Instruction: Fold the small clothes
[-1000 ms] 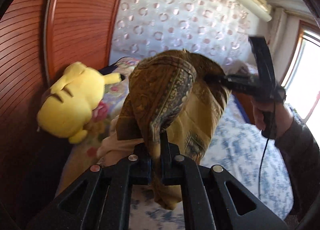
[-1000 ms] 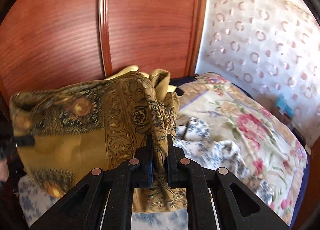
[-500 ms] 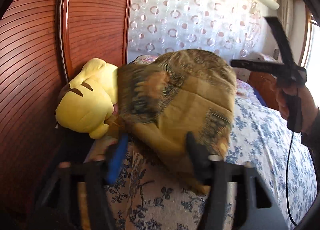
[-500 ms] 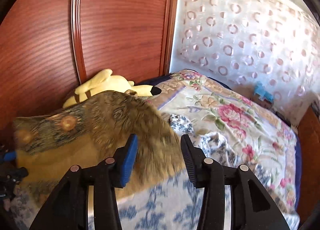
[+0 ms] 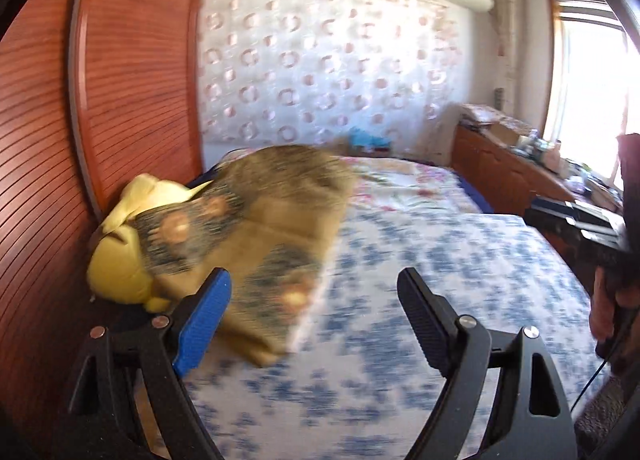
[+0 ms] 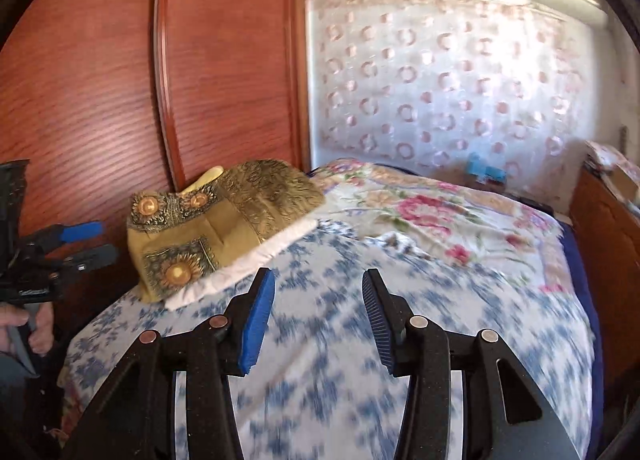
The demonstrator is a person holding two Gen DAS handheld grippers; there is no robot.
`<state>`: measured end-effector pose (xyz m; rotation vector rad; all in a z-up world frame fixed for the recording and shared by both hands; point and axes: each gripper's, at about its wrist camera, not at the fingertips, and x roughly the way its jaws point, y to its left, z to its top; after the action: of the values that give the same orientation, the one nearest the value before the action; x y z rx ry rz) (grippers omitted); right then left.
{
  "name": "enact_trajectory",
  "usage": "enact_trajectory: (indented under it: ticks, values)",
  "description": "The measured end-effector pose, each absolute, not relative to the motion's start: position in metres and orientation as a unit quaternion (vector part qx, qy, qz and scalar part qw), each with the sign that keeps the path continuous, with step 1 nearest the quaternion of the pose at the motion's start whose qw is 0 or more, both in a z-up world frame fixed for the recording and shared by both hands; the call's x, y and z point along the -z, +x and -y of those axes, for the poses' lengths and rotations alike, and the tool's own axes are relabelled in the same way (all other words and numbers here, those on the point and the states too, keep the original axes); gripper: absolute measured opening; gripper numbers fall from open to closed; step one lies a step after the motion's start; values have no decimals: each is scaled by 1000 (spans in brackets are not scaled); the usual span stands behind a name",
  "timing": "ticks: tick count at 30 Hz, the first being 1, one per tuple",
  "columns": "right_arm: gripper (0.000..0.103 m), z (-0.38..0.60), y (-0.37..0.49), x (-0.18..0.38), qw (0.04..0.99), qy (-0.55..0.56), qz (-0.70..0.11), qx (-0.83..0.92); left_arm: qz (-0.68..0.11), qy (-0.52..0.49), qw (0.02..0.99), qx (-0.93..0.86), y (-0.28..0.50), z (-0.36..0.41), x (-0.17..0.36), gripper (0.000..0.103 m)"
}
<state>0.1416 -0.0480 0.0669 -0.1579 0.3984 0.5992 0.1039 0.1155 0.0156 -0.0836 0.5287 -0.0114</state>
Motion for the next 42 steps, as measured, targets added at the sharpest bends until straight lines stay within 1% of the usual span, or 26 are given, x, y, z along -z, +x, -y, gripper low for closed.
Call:
enact_trajectory:
  ticks: [2,5,13,21,30,42]
  values:
    - [63,66,116,-68,940,-66,-187,-278,-255,-33,966,25,101,-93,-22,85]
    - [76,90,81,-71,952,-48,-175,-247,-248,-26,967,48,95,-61,-31,85]
    - [77,127,21,-82,968,-17,-159,-193,-231,-8,971,65,84,-4,-50,85]
    - [77,125,-12,-67,976,7,-155,-154,-237,-4,969,64,71,23,-54,85]
    - [77,113,-22,-68,978,17,-149,-142,-227,5,973,46,57,31,-57,85]
    - [77,123,-22,-55,978,23,-151,-141,-219,4,975,40,53,29,-62,85]
